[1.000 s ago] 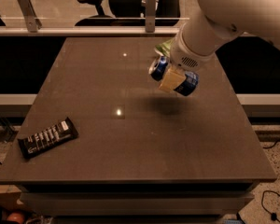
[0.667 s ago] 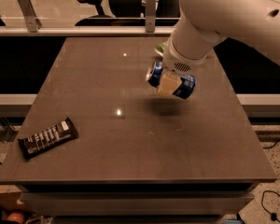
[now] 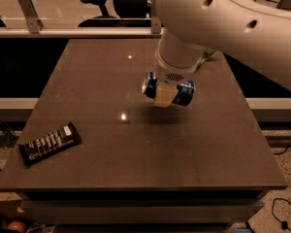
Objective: Knock pepsi can over
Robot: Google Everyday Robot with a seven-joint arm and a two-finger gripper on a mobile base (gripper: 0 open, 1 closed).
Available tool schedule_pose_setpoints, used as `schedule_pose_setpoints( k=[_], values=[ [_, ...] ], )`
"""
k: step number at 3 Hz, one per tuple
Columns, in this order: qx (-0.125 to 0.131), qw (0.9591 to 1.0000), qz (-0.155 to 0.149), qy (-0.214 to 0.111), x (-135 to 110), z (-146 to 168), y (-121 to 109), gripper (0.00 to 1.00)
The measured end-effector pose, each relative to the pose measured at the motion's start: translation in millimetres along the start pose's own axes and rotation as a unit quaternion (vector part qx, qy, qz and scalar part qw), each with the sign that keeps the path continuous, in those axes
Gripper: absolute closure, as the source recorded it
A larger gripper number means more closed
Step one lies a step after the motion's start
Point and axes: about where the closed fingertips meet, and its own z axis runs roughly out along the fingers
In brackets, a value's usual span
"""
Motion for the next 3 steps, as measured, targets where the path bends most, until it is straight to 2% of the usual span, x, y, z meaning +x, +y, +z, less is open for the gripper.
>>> schedule_pose_setpoints(
  k=[2,3],
  values=[
    [-0.011,0.9996,-0.026,-0.007,-22.9,9.9,9.9,1.0],
    [-0.011,0.9996,-0.026,-0.008,-23.2,10.4,10.3,1.0]
  ],
)
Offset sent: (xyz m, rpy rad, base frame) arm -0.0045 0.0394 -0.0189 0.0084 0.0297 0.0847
